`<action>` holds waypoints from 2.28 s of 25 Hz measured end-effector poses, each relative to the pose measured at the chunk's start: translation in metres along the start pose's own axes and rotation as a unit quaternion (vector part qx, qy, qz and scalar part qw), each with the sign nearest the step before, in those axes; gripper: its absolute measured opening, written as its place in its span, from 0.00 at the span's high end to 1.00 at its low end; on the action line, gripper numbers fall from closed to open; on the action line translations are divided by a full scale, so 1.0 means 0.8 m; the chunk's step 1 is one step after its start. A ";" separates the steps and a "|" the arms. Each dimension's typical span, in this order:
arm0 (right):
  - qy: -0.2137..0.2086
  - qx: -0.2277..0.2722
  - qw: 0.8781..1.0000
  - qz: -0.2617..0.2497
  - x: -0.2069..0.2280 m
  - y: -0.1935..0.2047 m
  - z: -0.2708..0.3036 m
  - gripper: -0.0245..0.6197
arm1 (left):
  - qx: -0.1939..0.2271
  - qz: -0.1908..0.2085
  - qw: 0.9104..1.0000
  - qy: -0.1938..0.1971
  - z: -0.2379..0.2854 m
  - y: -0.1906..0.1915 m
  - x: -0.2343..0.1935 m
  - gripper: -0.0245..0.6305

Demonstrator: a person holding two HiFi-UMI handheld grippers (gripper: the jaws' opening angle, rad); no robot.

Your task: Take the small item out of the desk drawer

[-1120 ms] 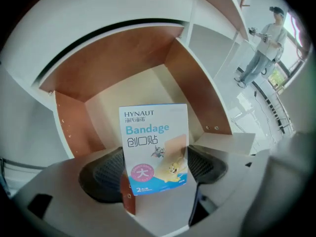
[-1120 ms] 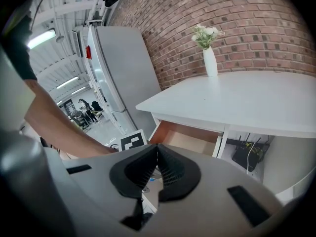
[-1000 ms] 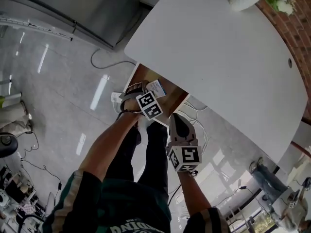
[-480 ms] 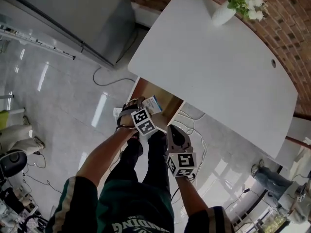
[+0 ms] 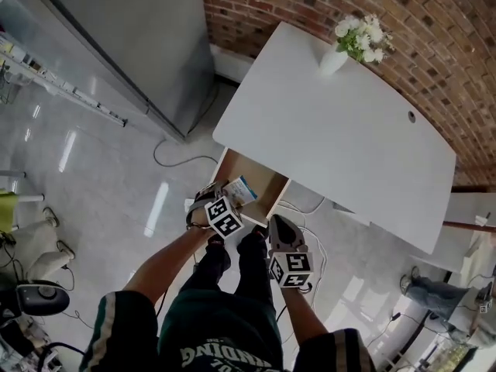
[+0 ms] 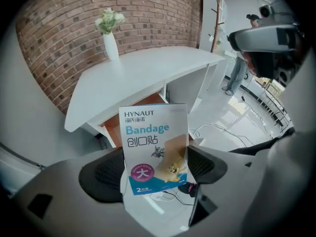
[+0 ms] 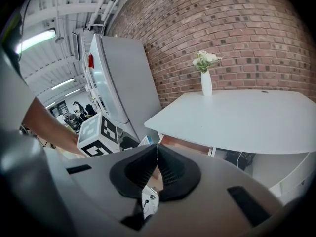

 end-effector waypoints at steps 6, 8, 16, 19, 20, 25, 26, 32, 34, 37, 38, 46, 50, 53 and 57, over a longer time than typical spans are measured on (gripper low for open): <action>0.001 0.022 1.000 -0.012 -0.014 -0.025 -0.021 0.92 | 0.040 0.010 0.999 -0.012 -0.061 -0.007 0.017 0.33; 0.001 0.035 0.999 -0.016 -0.019 -0.036 -0.026 0.92 | 0.054 0.018 0.998 -0.021 -0.084 -0.013 0.017 0.33; 0.022 0.090 0.995 -0.027 -0.020 -0.094 -0.053 0.92 | 0.112 0.040 0.991 -0.055 -0.169 -0.043 0.008 0.33; 0.027 0.118 0.992 -0.031 -0.023 -0.119 -0.063 0.92 | 0.129 0.054 0.988 -0.070 -0.198 -0.053 0.003 0.33; 0.028 0.126 0.991 -0.033 -0.023 -0.127 -0.067 0.92 | 0.134 0.060 0.986 -0.075 -0.207 -0.058 0.003 0.33; 0.034 0.163 0.985 -0.037 -0.029 -0.162 -0.085 0.92 | 0.159 0.079 0.980 -0.093 -0.251 -0.072 0.004 0.33; 0.035 0.170 0.984 -0.038 -0.030 -0.169 -0.088 0.92 | 0.164 0.081 0.978 -0.098 -0.259 -0.075 0.003 0.33; 0.039 0.203 0.977 -0.044 -0.037 -0.198 -0.106 0.92 | 0.188 0.089 0.971 -0.118 -0.294 -0.087 0.001 0.33; 0.039 0.208 0.976 -0.046 -0.039 -0.204 -0.111 0.92 | 0.194 0.094 0.969 -0.121 -0.303 -0.089 0.005 0.33; 0.042 0.212 0.975 -0.049 -0.042 -0.205 -0.118 0.93 | 0.197 0.102 0.967 -0.124 -0.310 -0.090 0.011 0.33; 0.044 0.213 0.975 -0.050 -0.042 -0.204 -0.121 0.93 | 0.197 0.105 0.967 -0.124 -0.311 -0.090 0.014 0.33; 0.047 0.212 0.975 -0.049 -0.040 -0.193 -0.131 0.92 | 0.189 0.118 0.967 -0.124 -0.307 -0.088 0.030 0.33; 0.048 0.208 0.976 -0.051 -0.038 -0.189 -0.131 0.93 | 0.187 0.116 0.968 -0.121 -0.302 -0.088 0.035 0.33; 0.046 0.208 0.976 -0.052 -0.039 -0.187 -0.128 0.92 | 0.189 0.113 0.968 -0.120 -0.300 -0.087 0.035 0.33; 0.043 0.208 0.976 -0.054 -0.041 -0.189 -0.125 0.92 | 0.189 0.111 0.968 -0.119 -0.297 -0.085 0.034 0.33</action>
Point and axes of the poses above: the fingertips, and each gripper's own axes: z forward along the fingers, x to its right, y out of its underside, the point moved 8 cm from there along -z, backward along the fingers, and after that the axes turned 14 degrees about y, right-handed, at the moved point
